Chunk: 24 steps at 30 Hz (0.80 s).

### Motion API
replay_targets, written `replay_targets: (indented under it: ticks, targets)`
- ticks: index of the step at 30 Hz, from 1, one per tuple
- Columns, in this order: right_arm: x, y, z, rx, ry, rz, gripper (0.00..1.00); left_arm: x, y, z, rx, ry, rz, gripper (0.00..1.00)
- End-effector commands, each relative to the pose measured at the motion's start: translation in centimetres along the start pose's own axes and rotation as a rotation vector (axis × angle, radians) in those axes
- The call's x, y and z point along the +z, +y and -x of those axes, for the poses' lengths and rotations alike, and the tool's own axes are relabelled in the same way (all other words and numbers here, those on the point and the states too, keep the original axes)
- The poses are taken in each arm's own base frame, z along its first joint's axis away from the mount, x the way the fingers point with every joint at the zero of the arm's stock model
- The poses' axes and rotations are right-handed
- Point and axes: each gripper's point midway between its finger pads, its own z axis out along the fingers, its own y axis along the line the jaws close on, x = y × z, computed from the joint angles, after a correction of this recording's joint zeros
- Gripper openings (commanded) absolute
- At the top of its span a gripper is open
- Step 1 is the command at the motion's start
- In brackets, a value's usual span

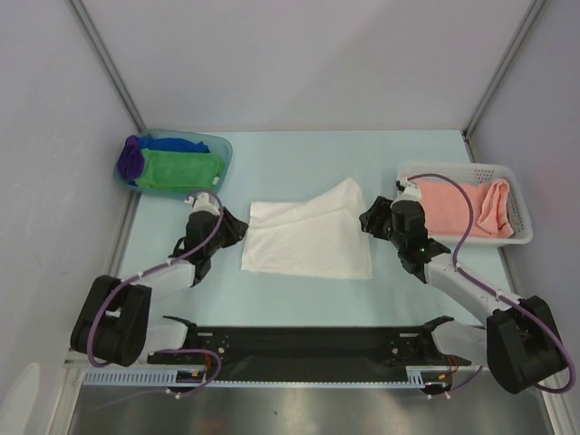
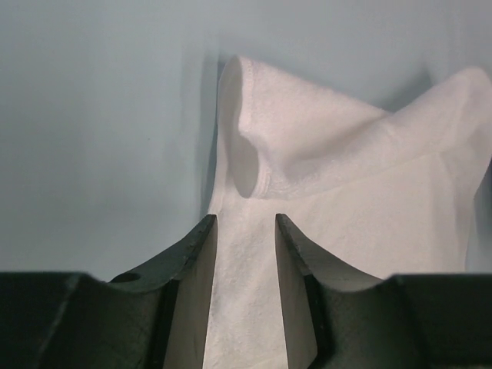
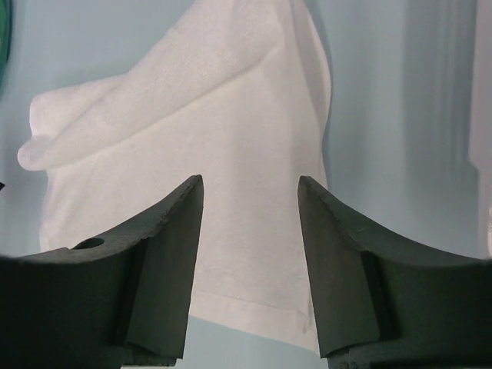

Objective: Fold and stack the towels
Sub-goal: Fold the towel

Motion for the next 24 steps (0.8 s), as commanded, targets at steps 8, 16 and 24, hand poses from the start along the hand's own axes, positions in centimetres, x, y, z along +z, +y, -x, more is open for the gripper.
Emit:
replay_targets:
  ticks: [8, 16, 24]
  targets:
    - [6.3, 3.9, -0.2, 0.015, 0.125, -0.048, 0.35, 1.3, -6.1, 5.3, 0.023, -0.053, -0.126, 0.36]
    - [10.6, -0.8, -3.5, 0.032, 0.204, -0.166, 0.28, 4.3, -5.8, 3.2, 0.029, 0.041, -0.100, 0.33]
    - [10.2, -4.0, -3.6, 0.025, 0.206, -0.303, 0.28, 5.5, -5.6, 3.0, 0.042, 0.079, -0.076, 0.33]
